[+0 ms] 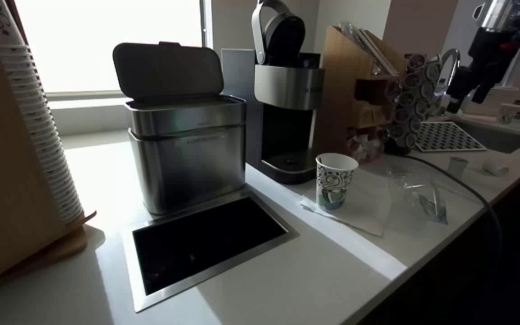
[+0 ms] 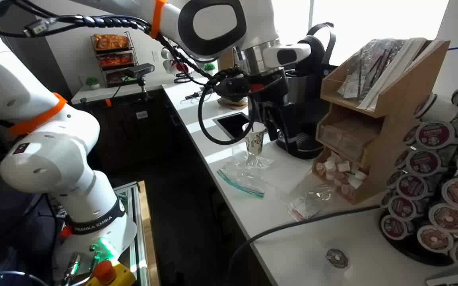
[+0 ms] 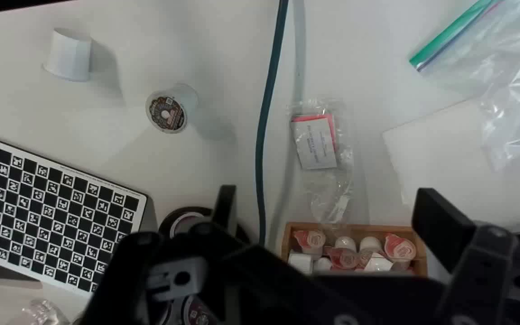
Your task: Pour the contents of the cup onto the counter
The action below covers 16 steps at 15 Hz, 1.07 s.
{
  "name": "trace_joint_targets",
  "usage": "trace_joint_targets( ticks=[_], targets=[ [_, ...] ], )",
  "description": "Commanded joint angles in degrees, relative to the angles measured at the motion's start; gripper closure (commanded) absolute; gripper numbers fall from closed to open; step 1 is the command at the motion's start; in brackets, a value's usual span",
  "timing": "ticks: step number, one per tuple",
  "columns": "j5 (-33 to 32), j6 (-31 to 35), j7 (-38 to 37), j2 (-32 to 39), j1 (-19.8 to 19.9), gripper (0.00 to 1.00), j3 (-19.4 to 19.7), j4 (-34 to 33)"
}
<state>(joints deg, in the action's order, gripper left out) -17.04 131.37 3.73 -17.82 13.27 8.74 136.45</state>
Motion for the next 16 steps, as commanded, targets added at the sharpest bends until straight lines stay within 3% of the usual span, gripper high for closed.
trace_joint_targets(
  ticks=[1, 6, 16],
  targets=[
    [-0.09, -0.17, -0.04, -0.01, -0.34, 0.00, 0.33, -0.11],
    [0.44, -0.09, 0.20, -0.04, -0.69, 0.00, 0.28, 0.04],
    [12.36, 5.97, 5.15, 3.76, -10.95, 0.00, -3.44, -0.12]
  ],
)
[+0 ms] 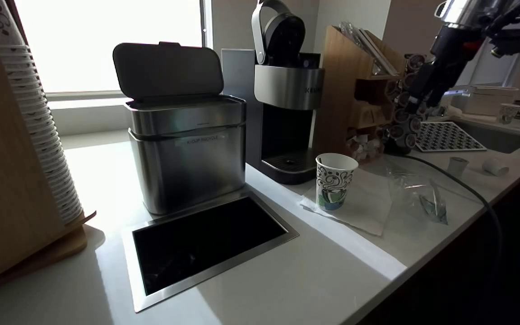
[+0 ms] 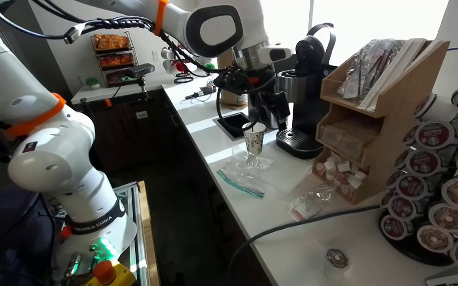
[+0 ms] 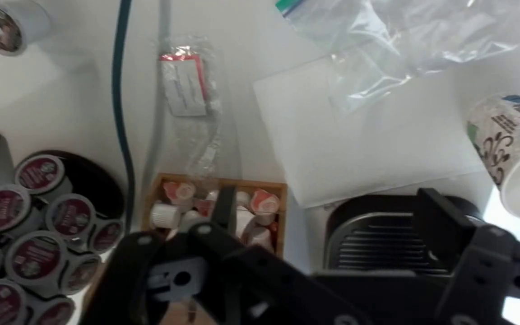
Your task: Pour the contents of the cup onto the counter
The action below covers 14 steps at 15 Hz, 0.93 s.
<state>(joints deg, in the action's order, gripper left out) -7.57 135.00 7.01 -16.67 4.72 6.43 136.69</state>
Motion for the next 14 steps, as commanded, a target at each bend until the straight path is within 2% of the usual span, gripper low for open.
trace_joint_targets(
  ticks=[1, 6, 14],
  targets=[
    [3.47, 2.46, 2.10, 3.35, -3.42, 0.00, -1.94, -0.53],
    [5.77, 2.60, 3.35, 7.61, -6.89, 0.00, -5.04, -2.42],
    [4.74, 1.38, -1.64, 12.82, -8.16, 0.00, -8.72, -6.93]
  ],
)
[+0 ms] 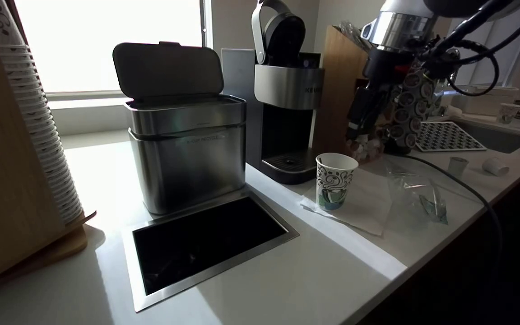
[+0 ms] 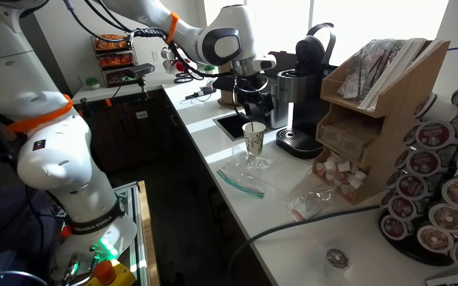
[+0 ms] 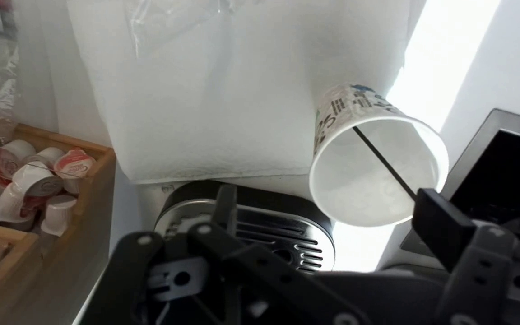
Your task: Pour the contents of the cup onto the counter
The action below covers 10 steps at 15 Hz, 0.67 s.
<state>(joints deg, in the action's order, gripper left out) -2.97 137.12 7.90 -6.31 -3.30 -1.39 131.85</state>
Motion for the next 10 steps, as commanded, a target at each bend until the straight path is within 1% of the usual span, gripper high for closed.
trace_joint_targets(
  ticks=[1, 5, 6, 10],
  targets=[
    [-0.32, -0.75, -3.79, 2.95, -0.11, 0.00, -1.24, -2.32],
    [-0.50, -0.95, -7.39, 4.09, -0.49, 0.00, -2.43, -2.91],
    [-0.08, -0.18, -5.10, 3.11, -0.10, 0.00, -1.97, -1.95],
    [-0.09, -0.19, -6.06, 3.65, -0.30, 0.00, -2.35, -2.36]
  ],
)
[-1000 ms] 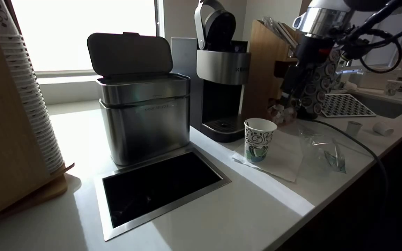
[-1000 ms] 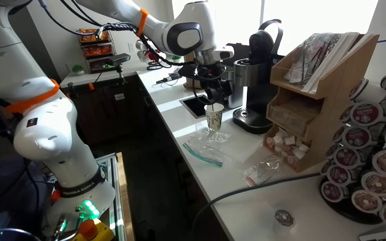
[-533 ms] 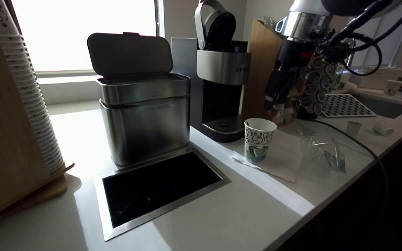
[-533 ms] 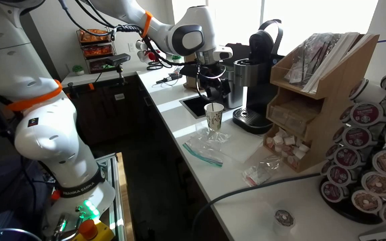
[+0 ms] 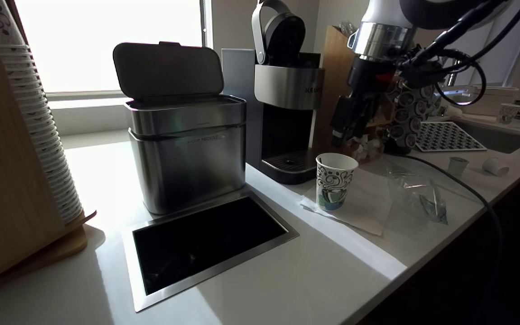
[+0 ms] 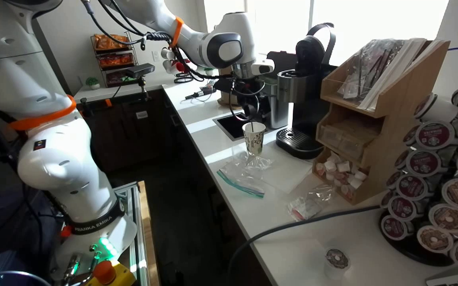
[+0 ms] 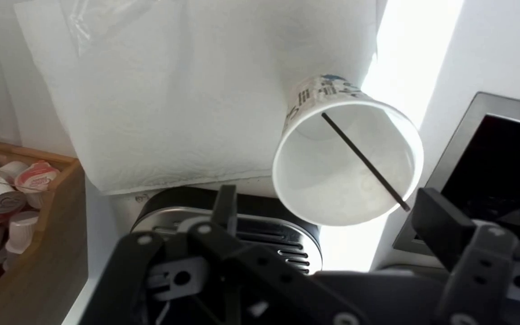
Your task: Pour the contents of the cup onto the counter
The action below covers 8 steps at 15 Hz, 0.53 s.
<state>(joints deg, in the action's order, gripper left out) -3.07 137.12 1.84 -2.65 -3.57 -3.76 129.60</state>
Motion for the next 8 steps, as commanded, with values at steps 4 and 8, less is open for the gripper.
trace_joint_targets(
  ticks=[4, 8],
  targets=[
    [-0.63, -0.19, -2.36, -0.03, -0.59, 0.00, -0.75, 0.15],
    [-2.88, 0.40, -7.12, -0.03, -0.97, 0.00, -1.88, 0.49]
  ],
)
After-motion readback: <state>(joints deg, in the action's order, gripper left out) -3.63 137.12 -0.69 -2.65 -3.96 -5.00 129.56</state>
